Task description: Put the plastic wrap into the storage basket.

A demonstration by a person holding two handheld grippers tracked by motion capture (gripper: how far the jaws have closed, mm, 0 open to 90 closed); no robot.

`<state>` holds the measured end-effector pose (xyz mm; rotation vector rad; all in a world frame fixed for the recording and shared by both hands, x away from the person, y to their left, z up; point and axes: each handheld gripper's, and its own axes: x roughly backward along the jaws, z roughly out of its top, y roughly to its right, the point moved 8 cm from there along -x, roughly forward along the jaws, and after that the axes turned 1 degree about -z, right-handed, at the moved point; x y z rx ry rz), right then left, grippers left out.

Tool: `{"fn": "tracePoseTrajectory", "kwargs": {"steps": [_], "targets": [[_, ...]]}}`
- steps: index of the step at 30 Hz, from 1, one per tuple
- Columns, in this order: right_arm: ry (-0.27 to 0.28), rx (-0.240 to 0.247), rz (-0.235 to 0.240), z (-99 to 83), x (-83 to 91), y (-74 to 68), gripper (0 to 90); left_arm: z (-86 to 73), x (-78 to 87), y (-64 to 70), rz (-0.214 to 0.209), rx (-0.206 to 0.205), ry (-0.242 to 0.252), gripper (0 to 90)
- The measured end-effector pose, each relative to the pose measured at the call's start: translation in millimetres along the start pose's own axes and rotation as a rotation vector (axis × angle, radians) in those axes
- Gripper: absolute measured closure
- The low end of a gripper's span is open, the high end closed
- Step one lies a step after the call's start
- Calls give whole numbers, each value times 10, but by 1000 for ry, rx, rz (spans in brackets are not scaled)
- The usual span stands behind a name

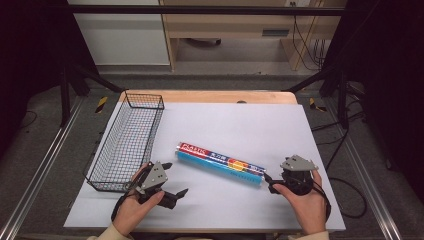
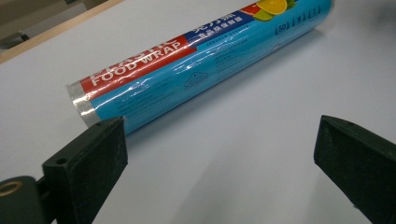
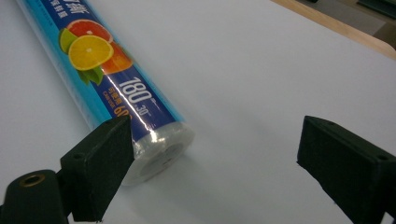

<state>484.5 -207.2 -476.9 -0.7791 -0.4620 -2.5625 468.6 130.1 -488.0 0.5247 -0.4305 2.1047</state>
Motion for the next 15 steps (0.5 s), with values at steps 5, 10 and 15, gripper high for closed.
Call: {"fn": "tracePoseTrajectory", "kwargs": {"steps": [5, 10, 15], "targets": [[-56, 75, 46, 207, -43, -28, 57, -20, 50, -2, -18, 26, -10, 31], [-95, 186, 59, 457, -45, -64, 79, -82, 141, 76, -54, 24, -31, 31], [-119, 270, 89, 713, -38, -127, 86, -112, 213, 137, -73, 31, -32, 31]]}}
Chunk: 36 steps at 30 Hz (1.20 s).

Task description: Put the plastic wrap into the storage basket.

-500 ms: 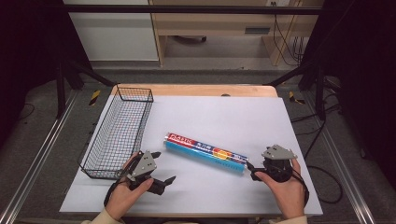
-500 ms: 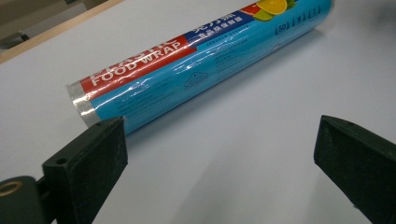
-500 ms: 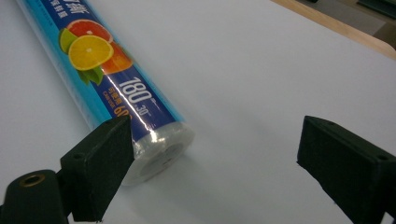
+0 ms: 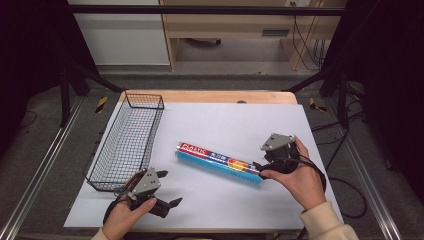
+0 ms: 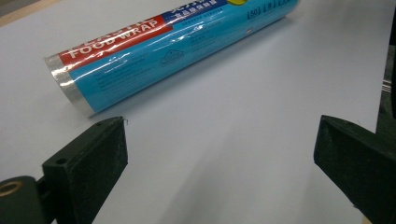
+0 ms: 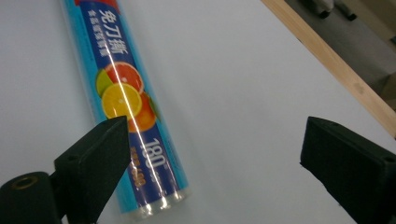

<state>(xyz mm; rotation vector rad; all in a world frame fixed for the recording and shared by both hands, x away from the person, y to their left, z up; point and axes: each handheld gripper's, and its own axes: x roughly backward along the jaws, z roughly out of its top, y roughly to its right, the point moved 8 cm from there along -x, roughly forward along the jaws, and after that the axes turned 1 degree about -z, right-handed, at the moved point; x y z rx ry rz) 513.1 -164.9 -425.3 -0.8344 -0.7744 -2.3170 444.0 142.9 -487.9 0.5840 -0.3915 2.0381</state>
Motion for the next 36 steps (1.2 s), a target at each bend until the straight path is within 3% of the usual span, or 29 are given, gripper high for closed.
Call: {"fn": "tracePoseTrajectory", "kwargs": {"steps": [4, 9, 11, 16, 18, 22, 23, 32, 33, 36], "targets": [[-38, 50, 75, 172, -80, -41, 109, 6, 49, 35, -5, -15, 5, 30], [-80, 83, 123, 260, -253, -110, 91, 20, 85, 12, 4, -18, 13, 31], [-110, 79, 174, 268, -402, -188, 79, 18, 94, -10, 7, -11, 13, 32], [-138, 73, 211, 246, -574, -265, 79, 12, 92, -42, 8, -4, 12, 32], [-142, 52, 275, 226, -674, -341, 83, 7, 92, -45, 7, 0, 11, 32], [-178, 65, 300, 152, -843, -409, 89, 4, 90, -35, 4, -4, 8, 32], [-178, 65, 327, 150, -893, -458, 91, 3, 86, -34, 2, -5, 6, 32], [-209, 84, 376, 93, -1007, -587, 92, -9, 78, -28, -8, -8, -4, 33], [-215, 106, 382, 63, -1027, -595, 98, -12, 72, -19, -13, -14, -8, 33], [-238, 99, 385, 32, -1042, -614, 96, -16, 64, -5, -17, -19, -14, 34]]}}
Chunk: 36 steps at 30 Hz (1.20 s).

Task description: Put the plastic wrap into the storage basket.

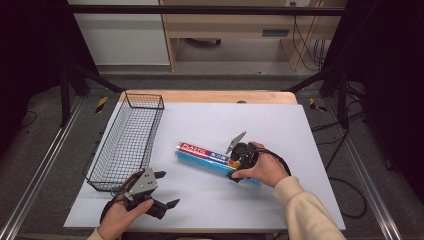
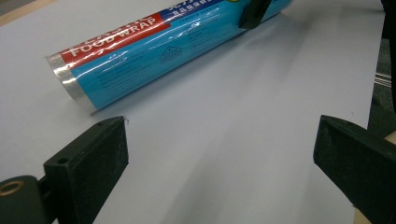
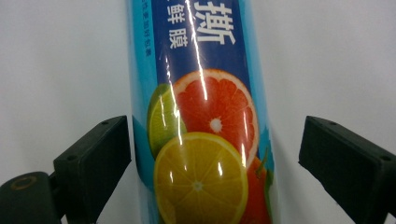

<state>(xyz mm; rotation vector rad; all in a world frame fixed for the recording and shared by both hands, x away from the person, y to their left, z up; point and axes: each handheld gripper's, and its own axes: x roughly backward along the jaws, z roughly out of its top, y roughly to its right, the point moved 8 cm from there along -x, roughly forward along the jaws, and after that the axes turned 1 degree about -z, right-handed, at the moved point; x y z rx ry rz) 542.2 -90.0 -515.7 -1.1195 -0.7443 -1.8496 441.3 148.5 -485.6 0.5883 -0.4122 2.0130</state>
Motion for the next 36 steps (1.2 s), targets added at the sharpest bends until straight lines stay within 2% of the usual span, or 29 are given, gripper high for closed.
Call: {"fn": "tracePoseTrajectory", "kwargs": {"steps": [3, 5, 9, 11, 12, 18, 25, 34, 36], "targets": [[8, 7, 0, 7, -14, 7, 108, -2, -4, 7, -2, -5, -5, 34], [1, 20, 9, 6, -27, 6, 118, -5, -8, 8, 0, -5, -7, 35], [-14, 16, 9, -8, -70, -2, 129, -9, -7, 13, -5, -6, -12, 35], [-15, 33, 14, -12, -85, -3, 171, -9, -7, 10, -4, -7, -14, 35], [-10, 27, 19, -9, -101, -14, 195, -8, -6, 9, -4, -6, -14, 36], [-32, 41, 28, -25, -105, -16, 249, -11, -2, 5, -6, -7, -19, 36], [-34, 59, 46, -27, -123, -46, 309, -14, -9, 13, -8, -8, -24, 36], [-42, 106, 18, -29, -108, -61, 323, 19, -6, 2, -9, -6, -22, 39], [-38, 103, 14, -28, -100, -71, 324, 44, 0, -6, -4, -12, -21, 42]]}}
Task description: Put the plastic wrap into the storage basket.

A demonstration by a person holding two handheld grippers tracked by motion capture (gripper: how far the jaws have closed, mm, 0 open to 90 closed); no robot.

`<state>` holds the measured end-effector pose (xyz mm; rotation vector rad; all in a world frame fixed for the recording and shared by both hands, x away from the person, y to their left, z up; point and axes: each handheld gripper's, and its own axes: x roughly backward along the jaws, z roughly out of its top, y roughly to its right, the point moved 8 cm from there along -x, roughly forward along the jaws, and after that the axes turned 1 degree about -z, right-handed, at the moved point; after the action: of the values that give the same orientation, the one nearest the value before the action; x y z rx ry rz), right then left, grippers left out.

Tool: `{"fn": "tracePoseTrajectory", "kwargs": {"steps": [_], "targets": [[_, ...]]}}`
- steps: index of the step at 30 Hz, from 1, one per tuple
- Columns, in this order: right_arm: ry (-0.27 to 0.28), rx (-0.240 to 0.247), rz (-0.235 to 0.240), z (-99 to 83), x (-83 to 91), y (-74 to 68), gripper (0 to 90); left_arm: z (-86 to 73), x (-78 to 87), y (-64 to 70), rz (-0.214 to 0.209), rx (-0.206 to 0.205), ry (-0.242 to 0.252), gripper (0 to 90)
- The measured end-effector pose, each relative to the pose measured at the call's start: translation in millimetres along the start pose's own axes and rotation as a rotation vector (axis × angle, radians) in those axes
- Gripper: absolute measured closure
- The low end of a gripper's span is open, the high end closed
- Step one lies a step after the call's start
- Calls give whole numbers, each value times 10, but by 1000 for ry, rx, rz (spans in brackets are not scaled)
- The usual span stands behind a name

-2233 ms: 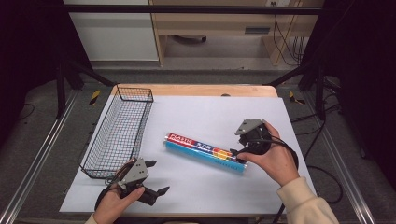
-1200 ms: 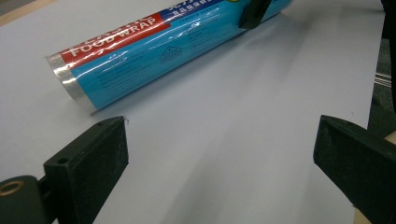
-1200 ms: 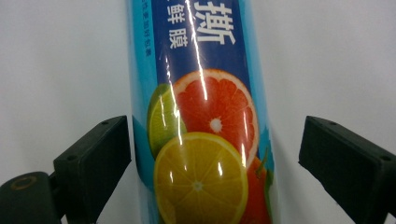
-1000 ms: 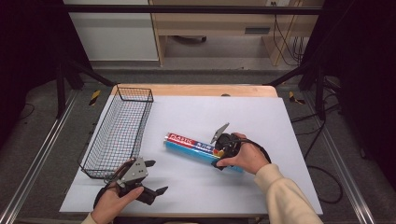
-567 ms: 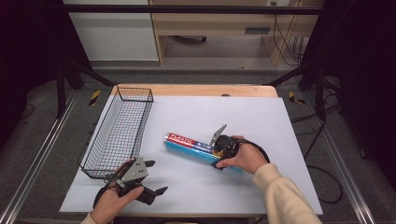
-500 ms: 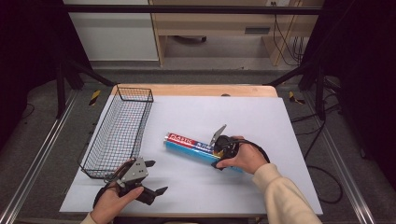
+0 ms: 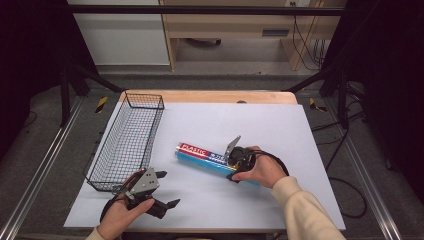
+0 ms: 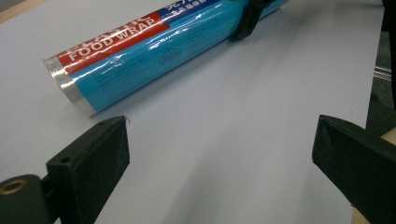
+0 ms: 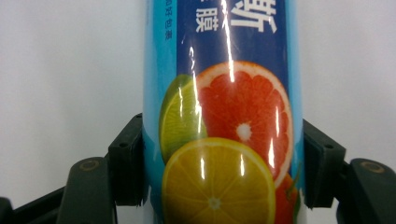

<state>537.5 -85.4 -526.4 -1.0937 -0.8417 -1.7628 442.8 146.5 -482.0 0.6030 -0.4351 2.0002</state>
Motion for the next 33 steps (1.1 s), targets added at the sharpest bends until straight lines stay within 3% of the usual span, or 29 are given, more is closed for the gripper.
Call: {"fn": "tracePoseTrajectory", "kwargs": {"steps": [1, 4, 9, 11, 14, 21, 29, 30, 33], "targets": [[11, 33, -13, 4, 1, 18, 325, 16, 6, -5, 2, -2, 0, 42], [4, 32, -18, 4, 26, 11, 325, 52, 13, -17, 5, -14, -5, 42], [42, 65, -23, 12, 145, 18, 325, 206, 12, -96, 19, -64, -26, 42], [30, 79, -33, 9, 205, 38, 325, 258, -3, -151, 27, -91, -44, 42], [31, 74, -34, 8, 257, 58, 325, 316, -26, -198, 26, -97, -51, 42], [13, 119, -44, -5, 446, 93, 324, 529, -152, -397, 29, -149, -102, 42], [10, 146, -62, -3, 566, 137, 324, 664, -189, -490, 26, -166, -114, 41], [10, 131, -63, -1, 581, 126, 324, 681, -186, -497, 24, -169, -117, 40], [1, 165, -58, 1, 641, 122, 324, 748, -185, -513, 12, -192, -128, 41]]}}
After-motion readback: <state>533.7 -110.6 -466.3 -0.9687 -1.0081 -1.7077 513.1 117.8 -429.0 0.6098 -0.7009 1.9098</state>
